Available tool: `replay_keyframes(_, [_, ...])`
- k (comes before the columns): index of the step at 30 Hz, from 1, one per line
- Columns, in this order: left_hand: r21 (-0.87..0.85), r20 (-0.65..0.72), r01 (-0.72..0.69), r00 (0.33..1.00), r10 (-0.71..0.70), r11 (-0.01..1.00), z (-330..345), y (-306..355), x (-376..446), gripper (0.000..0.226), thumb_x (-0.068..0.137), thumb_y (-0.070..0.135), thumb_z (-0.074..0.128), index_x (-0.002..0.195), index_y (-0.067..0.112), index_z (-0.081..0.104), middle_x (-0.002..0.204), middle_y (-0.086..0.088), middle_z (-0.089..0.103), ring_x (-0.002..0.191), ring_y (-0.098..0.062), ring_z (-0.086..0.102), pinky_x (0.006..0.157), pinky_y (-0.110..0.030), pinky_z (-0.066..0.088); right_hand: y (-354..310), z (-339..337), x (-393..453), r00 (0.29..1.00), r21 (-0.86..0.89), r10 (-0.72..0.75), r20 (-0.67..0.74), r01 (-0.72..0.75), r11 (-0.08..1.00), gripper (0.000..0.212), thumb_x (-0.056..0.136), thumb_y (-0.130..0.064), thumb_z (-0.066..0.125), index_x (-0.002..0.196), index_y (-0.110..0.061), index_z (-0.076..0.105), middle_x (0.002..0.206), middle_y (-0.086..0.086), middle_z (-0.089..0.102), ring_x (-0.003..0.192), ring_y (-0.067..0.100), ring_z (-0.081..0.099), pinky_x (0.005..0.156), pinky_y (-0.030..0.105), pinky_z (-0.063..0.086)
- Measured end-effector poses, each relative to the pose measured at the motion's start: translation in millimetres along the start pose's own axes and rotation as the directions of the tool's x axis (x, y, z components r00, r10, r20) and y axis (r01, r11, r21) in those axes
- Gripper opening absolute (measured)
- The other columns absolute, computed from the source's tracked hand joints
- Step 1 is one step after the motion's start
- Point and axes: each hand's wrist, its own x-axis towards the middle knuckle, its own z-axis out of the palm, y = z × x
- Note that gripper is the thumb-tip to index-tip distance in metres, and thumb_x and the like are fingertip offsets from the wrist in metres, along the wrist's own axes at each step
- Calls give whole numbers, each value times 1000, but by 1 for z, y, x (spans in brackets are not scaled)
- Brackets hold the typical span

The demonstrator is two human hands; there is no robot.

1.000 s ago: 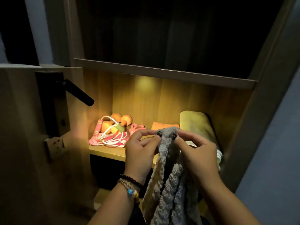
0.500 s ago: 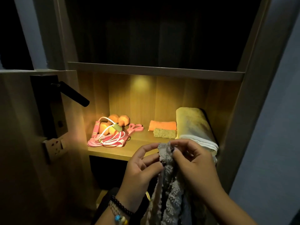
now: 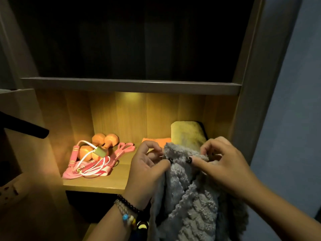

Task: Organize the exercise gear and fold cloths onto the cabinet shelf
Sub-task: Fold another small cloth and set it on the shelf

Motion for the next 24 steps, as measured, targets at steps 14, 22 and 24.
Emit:
replay_keyframes(14, [94, 33, -55, 998, 52, 994, -26, -2, 82, 23, 67, 7, 83, 84, 20, 77, 96, -2, 75, 91, -13, 69, 75, -19, 54, 23, -15, 65, 979, 180, 69, 194, -104, 978, 7, 74, -19, 79, 69, -15, 76, 80, 1, 73, 70, 6, 66, 65, 23, 52])
replay_keyframes(22, [286, 22, -61, 998, 57, 956, -55, -14, 93, 31, 79, -8, 71, 95, 18, 72, 94, -1, 76, 92, -14, 71, 79, -24, 56, -13, -8, 88, 952, -186, -30, 306, 91, 978, 5, 80, -25, 74, 79, -29, 72, 89, -9, 67, 83, 2, 61, 75, 30, 53])
replay_keyframes(24, [260, -5, -41, 999, 44, 965, -62, -13, 93, 27, 80, -9, 68, 90, 16, 74, 89, 1, 76, 84, -11, 71, 70, -20, 55, -18, -4, 93, 941, -252, -22, 338, 113, 961, 4, 83, -27, 72, 86, -26, 73, 92, -10, 66, 83, 3, 59, 74, 28, 51])
